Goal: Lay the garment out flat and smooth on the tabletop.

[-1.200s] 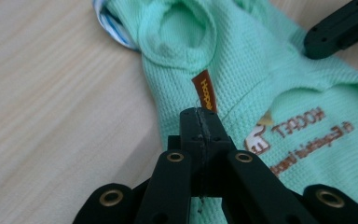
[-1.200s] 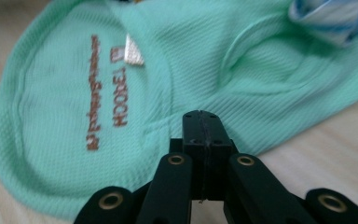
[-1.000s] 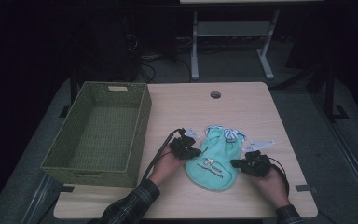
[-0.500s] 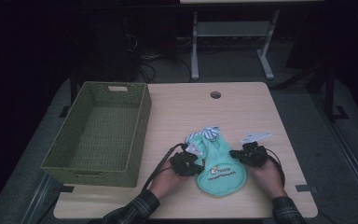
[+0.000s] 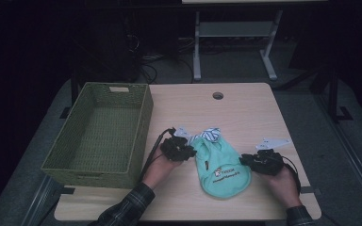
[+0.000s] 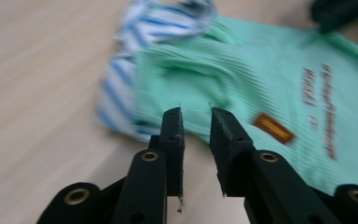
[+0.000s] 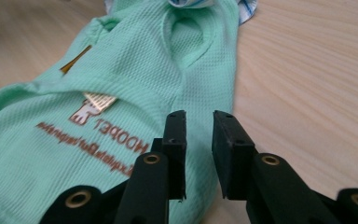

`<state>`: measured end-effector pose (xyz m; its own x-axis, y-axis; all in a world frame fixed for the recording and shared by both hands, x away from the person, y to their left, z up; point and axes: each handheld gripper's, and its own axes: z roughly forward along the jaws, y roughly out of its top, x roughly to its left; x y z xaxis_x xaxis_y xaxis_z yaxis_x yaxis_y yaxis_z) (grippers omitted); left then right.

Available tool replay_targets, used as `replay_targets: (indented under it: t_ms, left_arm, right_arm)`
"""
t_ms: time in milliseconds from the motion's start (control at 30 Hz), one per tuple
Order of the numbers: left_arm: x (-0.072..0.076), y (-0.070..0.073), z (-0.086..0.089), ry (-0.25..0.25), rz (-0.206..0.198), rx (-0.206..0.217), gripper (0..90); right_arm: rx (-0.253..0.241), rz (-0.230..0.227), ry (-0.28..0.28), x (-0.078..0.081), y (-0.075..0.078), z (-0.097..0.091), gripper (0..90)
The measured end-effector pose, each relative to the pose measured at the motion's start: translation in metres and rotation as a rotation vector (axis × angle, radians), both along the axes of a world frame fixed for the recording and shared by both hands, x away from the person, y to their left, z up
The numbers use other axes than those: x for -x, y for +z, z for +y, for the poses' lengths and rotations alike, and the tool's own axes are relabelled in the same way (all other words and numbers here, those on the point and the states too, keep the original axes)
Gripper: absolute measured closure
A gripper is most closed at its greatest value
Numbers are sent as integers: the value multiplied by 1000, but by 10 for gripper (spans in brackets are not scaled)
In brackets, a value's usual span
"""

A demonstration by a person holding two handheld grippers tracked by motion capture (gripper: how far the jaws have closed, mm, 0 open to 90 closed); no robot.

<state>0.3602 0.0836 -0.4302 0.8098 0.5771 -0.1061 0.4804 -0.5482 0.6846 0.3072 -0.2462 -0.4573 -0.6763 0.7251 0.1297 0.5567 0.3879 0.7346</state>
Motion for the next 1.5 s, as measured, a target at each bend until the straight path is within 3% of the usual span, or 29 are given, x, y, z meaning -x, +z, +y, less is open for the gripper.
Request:
replay_targets:
  t_ms: [233, 400, 500, 567, 667, 800, 1000, 1233, 1500]
  left_arm:
    - [-29, -2, 7, 75, 0, -5, 682]
    - [-37, -12, -2, 53, 16, -21, 616]
    - [-38, -15, -9, 45, 4, -59, 606]
    - [-40, -17, -12, 40, -3, -80, 630]
    - [-40, -20, -15, 28, -2, -112, 770]
    - [-39, -21, -17, 22, 0, -124, 825]
    - [-41, -13, -10, 51, -38, -118, 838]
    - [-45, -12, 2, 83, -69, -120, 855]
    - [-42, -18, 0, 38, -43, -129, 825]
  right_arm:
    - [25, 24, 2, 9, -6, -2, 706]
    - [64, 31, -3, 8, -8, 0, 719]
    - [81, 29, -3, 8, -9, 1, 752]
    - [87, 26, -4, 8, -9, 2, 773]
    - [101, 14, -2, 7, -10, 1, 822]
    - [110, 10, 3, 7, -9, 1, 875]
    - [113, 0, -8, 9, -6, -2, 891]
    - [98, -16, -49, 6, -3, -20, 900]
    - [91, -10, -58, 1, -6, -26, 888]
